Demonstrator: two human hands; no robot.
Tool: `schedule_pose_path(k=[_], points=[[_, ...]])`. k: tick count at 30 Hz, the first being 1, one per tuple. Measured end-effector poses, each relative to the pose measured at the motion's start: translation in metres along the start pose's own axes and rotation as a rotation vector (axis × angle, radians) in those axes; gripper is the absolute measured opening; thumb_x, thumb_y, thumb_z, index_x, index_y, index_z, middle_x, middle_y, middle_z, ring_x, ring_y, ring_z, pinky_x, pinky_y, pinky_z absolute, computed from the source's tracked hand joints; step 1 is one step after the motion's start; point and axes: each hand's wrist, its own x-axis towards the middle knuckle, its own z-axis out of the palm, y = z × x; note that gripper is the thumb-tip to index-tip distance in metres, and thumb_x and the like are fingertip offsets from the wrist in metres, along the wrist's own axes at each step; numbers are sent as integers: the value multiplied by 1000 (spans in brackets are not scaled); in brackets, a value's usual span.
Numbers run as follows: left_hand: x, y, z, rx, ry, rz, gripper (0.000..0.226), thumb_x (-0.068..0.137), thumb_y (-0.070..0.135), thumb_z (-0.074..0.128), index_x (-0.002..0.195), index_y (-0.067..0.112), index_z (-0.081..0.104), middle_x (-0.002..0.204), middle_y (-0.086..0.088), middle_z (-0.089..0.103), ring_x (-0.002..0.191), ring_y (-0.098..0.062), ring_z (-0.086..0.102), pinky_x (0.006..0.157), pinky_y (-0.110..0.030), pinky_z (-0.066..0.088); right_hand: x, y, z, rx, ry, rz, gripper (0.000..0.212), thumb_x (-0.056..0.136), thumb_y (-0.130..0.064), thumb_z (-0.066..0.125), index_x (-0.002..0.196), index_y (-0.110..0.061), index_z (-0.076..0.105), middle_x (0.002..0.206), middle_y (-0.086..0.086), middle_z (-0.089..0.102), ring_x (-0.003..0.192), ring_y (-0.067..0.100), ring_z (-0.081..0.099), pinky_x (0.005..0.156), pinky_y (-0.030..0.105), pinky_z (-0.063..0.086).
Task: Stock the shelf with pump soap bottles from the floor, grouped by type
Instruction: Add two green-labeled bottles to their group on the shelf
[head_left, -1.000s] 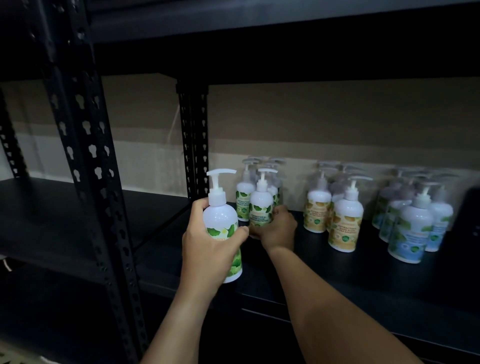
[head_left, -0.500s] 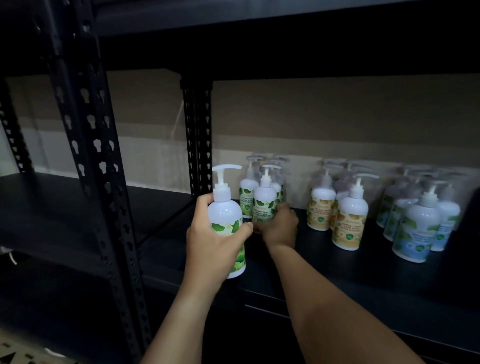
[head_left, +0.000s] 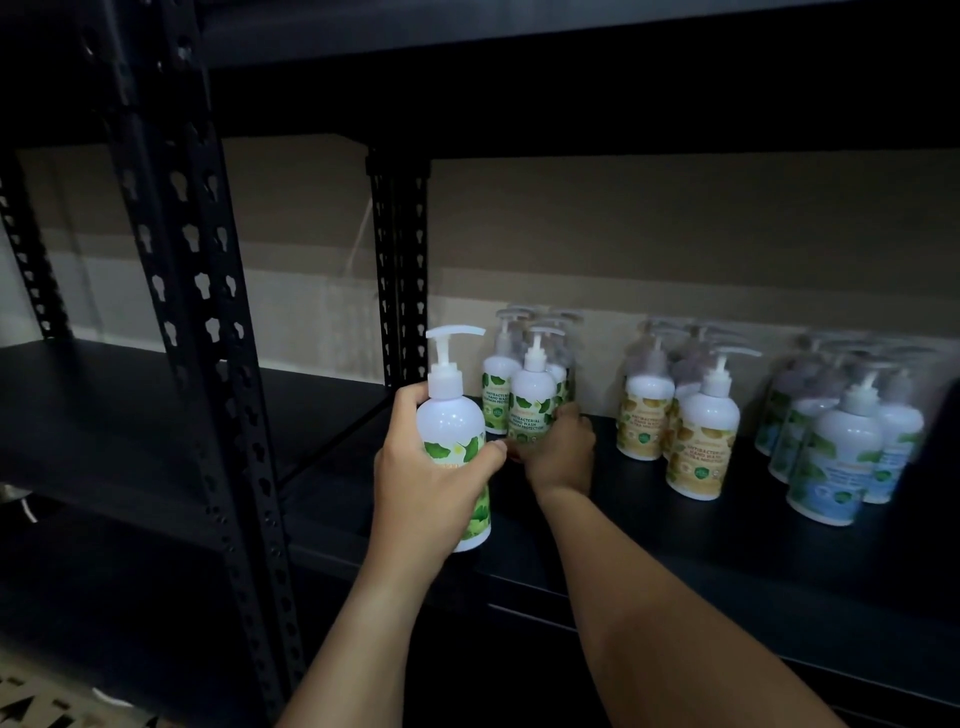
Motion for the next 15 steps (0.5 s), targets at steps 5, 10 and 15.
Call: schedule_pose_path(k=[5, 10, 15], points=[[1, -2, 0, 0, -5, 26, 47, 74, 7, 86, 100, 32, 54, 78, 19, 68, 68, -4, 63, 64, -14, 49, -5, -1, -5, 3, -36, 12, 89, 59, -18, 99, 131, -4, 49, 133, 19, 52, 119, 38, 59, 93, 42, 53], [4, -6, -4, -7, -49, 37, 50, 75, 21, 90, 106, 38, 54, 89, 14, 67, 83, -10, 66, 75, -23, 54, -18, 3, -19, -79, -134, 21, 84, 70, -17, 94, 137, -8, 44, 139, 14, 45, 125, 34, 54, 99, 40, 51], [7, -13, -13, -27, -200, 31, 45, 82, 21, 88, 111, 34, 55, 82, 18, 68, 77, -5, 65, 75, -16, 51, -48, 12, -43, -420, -322, -139, 51, 96, -35, 68, 135, -8, 50, 137, 13, 52, 129, 32, 51, 105, 36, 42]])
